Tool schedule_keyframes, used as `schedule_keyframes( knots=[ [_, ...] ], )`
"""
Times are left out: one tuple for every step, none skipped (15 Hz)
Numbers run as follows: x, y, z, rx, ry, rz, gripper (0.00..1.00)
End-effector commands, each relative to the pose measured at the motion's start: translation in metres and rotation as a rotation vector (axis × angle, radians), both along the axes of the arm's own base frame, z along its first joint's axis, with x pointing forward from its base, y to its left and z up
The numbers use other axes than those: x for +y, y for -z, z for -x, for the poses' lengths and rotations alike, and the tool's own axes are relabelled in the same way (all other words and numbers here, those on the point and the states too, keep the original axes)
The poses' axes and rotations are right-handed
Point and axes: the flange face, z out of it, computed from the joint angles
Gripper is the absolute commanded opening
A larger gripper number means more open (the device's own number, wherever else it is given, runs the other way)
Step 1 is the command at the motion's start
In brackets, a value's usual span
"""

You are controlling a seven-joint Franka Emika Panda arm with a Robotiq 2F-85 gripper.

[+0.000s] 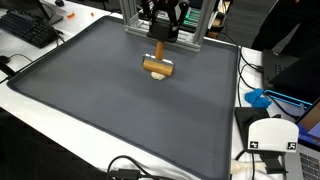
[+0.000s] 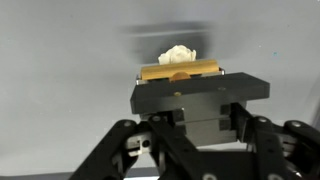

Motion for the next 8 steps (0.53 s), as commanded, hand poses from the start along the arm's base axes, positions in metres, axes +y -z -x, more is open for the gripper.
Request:
schedule_keyframes(
  knots=[
    [-0.0003,0.0097,-0.008,-0.024,0.024,0.007,0.35],
    [-0.001,0.0109,-0.0089,-0.025,0.031,0.004,0.35],
    [-0.0021,0.0114,-0.0095,-0.026,0.034,0.009,0.35],
    [-0.0025,0.0118,-0.0101,-0.022,0.038,0.004,0.35],
    [-0.0031,0.0116,-0.0099,-0.013,0.04,0.005,0.35],
    [-0.0036,0.0113,-0.0092,0.004,0.037,0.007,0.35],
    [-0.0041,0.0111,-0.008,0.016,0.034,0.011,0.35],
    [-0.0047,0.0107,-0.006,0.034,0.031,0.014,0.35]
  ],
)
